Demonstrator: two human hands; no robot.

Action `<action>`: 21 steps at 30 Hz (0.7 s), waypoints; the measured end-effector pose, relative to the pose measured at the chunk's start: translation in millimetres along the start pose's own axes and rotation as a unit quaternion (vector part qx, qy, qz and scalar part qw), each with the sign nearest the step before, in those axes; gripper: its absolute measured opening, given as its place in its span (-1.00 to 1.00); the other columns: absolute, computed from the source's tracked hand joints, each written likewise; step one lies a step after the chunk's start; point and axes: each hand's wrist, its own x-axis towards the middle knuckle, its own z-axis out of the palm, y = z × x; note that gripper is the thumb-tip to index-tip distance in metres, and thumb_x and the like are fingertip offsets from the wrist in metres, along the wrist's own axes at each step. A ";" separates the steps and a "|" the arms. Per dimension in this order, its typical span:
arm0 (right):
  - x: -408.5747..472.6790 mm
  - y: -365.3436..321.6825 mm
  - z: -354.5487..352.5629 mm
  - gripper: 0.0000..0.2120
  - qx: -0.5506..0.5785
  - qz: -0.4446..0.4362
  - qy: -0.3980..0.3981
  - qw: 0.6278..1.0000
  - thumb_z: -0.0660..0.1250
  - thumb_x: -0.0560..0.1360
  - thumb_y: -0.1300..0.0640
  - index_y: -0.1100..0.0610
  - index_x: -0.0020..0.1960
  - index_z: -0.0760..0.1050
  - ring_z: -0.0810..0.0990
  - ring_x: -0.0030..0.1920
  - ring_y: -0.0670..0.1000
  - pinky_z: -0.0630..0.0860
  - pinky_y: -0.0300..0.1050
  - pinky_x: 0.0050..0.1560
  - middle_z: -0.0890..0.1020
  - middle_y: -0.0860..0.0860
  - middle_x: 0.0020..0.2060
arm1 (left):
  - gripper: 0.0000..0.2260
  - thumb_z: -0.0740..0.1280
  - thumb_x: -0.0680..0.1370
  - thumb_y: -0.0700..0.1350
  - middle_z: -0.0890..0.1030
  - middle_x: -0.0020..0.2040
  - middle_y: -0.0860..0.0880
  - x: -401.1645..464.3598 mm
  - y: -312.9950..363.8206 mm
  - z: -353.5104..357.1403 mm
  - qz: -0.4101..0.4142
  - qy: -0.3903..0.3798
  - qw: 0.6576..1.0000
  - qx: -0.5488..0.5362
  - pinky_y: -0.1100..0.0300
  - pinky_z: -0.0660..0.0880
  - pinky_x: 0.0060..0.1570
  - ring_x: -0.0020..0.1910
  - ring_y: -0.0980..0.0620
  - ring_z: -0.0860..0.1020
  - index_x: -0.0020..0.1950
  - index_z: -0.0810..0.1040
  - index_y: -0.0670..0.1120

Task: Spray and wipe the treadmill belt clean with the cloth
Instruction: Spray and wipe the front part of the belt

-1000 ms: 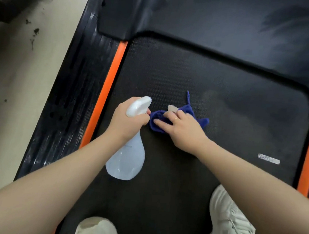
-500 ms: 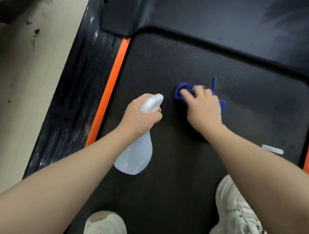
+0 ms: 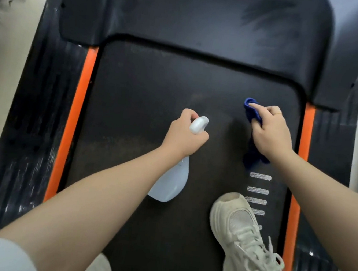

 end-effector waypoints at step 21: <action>9.1 -114.8 91.7 -0.49 -0.152 -0.332 -0.108 0.925 0.37 0.39 0.17 0.06 0.33 0.41 0.47 0.00 0.20 0.33 -0.02 -0.21 0.47 0.15 0.12 | -0.75 0.36 0.45 -0.20 0.57 0.03 -0.01 -0.5 -32.1 -76.8 -0.035 0.221 0.970 -0.090 0.30 0.43 -0.16 0.03 0.02 0.55 0.12 0.46 -0.10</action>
